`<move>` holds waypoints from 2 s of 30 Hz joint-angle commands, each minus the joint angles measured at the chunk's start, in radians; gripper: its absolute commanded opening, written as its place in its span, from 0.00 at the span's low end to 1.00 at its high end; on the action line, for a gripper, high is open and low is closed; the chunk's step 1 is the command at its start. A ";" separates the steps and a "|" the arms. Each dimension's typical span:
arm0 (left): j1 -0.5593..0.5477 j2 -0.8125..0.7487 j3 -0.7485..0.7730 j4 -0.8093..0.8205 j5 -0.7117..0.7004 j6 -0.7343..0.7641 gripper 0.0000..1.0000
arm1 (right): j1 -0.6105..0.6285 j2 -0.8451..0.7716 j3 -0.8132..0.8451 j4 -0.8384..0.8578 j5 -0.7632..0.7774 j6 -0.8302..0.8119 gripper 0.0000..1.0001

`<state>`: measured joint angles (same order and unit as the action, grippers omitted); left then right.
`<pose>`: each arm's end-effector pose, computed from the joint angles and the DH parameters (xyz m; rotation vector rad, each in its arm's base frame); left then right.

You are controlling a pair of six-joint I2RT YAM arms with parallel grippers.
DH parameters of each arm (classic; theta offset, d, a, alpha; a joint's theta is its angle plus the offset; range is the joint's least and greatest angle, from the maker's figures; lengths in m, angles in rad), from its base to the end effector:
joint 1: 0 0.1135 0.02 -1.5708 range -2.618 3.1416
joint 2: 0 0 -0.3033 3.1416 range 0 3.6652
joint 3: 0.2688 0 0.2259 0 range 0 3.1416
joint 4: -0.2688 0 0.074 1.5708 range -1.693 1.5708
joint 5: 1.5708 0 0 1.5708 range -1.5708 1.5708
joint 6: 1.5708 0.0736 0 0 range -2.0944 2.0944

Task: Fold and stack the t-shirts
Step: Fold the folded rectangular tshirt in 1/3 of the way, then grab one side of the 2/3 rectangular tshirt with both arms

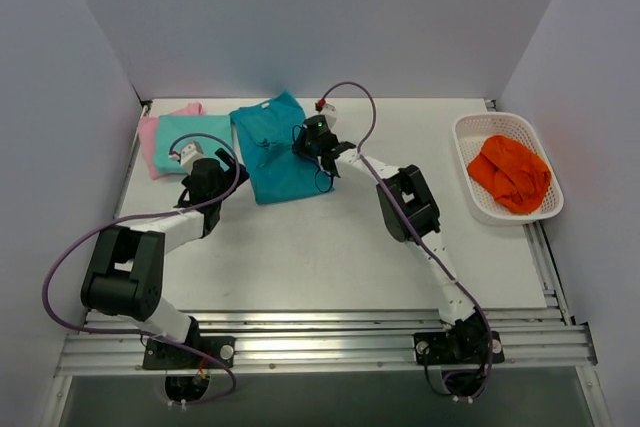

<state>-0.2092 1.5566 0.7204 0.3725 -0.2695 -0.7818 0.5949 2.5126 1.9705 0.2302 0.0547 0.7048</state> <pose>0.3326 -0.0506 0.2305 -0.7355 1.8970 -0.3539 0.5183 0.3459 0.1857 0.1474 1.9646 0.8251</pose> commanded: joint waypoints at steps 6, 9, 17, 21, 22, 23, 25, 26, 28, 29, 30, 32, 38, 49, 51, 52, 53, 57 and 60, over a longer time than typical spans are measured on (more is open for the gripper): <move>0.004 0.063 0.014 0.086 0.056 0.010 0.98 | -0.032 0.012 0.142 0.256 -0.242 -0.021 0.63; 0.004 0.053 0.010 0.082 0.061 0.018 0.98 | -0.066 0.069 0.203 0.356 -0.323 0.048 0.69; -0.010 0.026 -0.033 0.095 0.082 -0.008 0.99 | -0.110 -0.298 -0.384 0.650 -0.242 0.018 0.72; -0.039 0.040 -0.062 0.127 0.110 -0.057 0.99 | -0.135 -0.461 -0.662 0.676 -0.178 -0.001 0.71; -0.050 0.045 -0.071 0.132 0.111 -0.069 0.99 | -0.139 -0.489 -0.756 0.684 -0.150 -0.007 0.72; -0.073 0.052 -0.085 0.137 0.116 -0.095 0.99 | -0.141 -0.539 -0.804 0.695 -0.138 -0.008 0.72; -0.101 0.065 -0.102 0.170 0.121 -0.123 0.99 | -0.141 -0.602 -0.914 0.713 -0.106 -0.021 0.71; -0.111 0.083 -0.113 0.187 0.122 -0.161 0.99 | -0.142 -0.619 -0.945 0.716 -0.098 -0.022 0.71; -0.136 0.108 -0.160 0.276 0.134 -0.210 0.99 | -0.142 -0.662 -1.022 0.721 -0.082 -0.030 0.71; -0.140 0.137 -0.179 0.311 0.138 -0.267 0.99 | -0.144 -0.675 -1.044 0.721 -0.069 -0.031 0.71; -0.148 0.155 -0.215 0.389 0.142 -0.298 0.99 | -0.145 -0.686 -1.064 0.725 -0.064 -0.033 0.71; -0.159 0.210 -0.245 0.468 0.144 -0.376 0.99 | -0.152 -0.721 -1.126 0.725 -0.058 -0.034 0.70; -0.229 0.339 -0.204 0.549 0.112 -0.465 1.00 | -0.190 -0.817 -1.275 0.771 -0.013 -0.019 0.70; -0.275 0.343 -0.144 0.485 0.006 -0.476 0.60 | -0.225 -0.871 -1.352 0.768 -0.039 -0.025 0.69; -0.274 0.326 -0.142 0.457 0.000 -0.473 0.41 | -0.227 -0.865 -1.354 0.779 -0.044 -0.021 0.69; -0.275 0.321 -0.144 0.445 -0.004 -0.473 0.27 | -0.225 -0.858 -1.355 0.784 -0.044 -0.018 0.69; -0.275 0.307 -0.145 0.421 -0.007 -0.467 0.22 | -0.227 -0.853 -1.357 0.796 -0.047 -0.011 0.69; -0.276 0.269 -0.145 0.350 -0.040 -0.452 0.11 | -0.225 -0.830 -1.362 0.827 -0.095 0.004 0.68; -0.272 0.237 -0.145 0.310 -0.063 -0.424 0.06 | -0.225 -0.824 -1.366 0.836 -0.105 0.010 0.68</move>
<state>-0.4824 1.8374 0.5793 0.7811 -0.2836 -1.2476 0.3725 1.6833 0.6128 0.9989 -0.0284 0.7086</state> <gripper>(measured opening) 0.096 0.682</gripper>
